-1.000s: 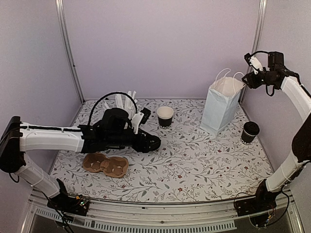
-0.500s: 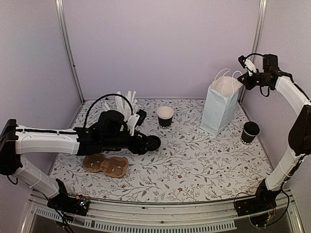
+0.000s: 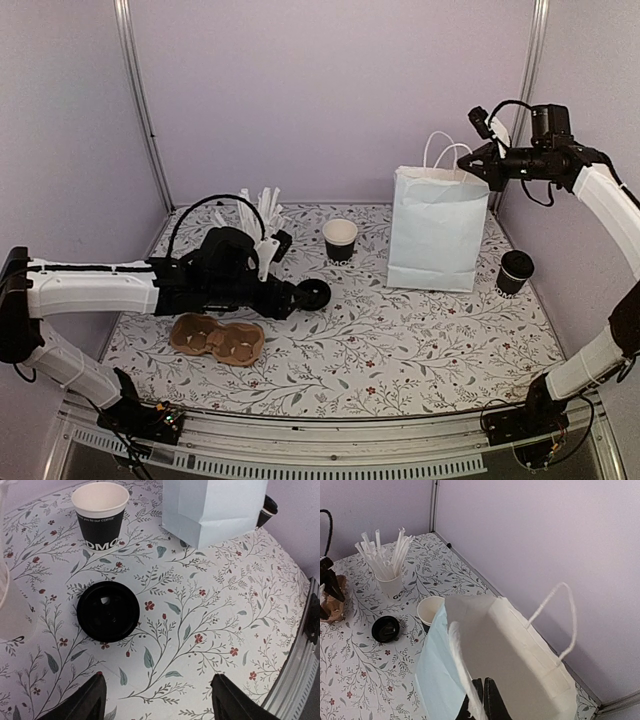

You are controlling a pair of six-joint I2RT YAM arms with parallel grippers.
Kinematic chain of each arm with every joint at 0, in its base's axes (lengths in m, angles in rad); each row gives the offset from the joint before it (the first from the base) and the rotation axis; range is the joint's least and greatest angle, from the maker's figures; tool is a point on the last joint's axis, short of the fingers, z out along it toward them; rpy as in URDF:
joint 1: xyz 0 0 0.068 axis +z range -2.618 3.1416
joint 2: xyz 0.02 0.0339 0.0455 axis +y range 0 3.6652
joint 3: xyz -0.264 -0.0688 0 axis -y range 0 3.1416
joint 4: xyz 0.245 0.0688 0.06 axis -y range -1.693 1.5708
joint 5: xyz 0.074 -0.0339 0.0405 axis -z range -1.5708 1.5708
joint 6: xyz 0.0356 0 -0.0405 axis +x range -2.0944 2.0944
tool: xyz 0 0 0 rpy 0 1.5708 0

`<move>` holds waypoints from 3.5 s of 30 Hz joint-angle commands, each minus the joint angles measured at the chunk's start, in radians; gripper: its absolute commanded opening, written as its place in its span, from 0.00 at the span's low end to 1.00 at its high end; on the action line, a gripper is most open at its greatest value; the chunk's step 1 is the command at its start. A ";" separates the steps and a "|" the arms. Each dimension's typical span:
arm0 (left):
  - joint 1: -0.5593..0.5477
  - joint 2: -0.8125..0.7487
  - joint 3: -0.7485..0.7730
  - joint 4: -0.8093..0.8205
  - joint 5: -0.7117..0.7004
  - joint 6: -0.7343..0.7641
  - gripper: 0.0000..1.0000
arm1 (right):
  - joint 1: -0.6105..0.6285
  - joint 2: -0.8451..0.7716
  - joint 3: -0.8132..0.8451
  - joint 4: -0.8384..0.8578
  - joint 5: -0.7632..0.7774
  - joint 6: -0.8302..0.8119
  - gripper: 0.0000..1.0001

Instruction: Pack the takeout coffee

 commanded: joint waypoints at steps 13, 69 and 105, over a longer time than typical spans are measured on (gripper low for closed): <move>0.059 -0.095 0.070 -0.556 -0.209 0.033 0.83 | 0.236 -0.173 -0.147 -0.196 -0.243 -0.142 0.00; 0.157 0.263 0.142 -0.384 -0.032 0.028 0.00 | -0.195 -0.421 -0.551 0.074 -0.464 0.019 0.70; 0.236 0.058 0.101 -0.548 -0.044 0.081 0.45 | -0.215 -0.435 -0.668 0.112 -0.483 0.003 0.72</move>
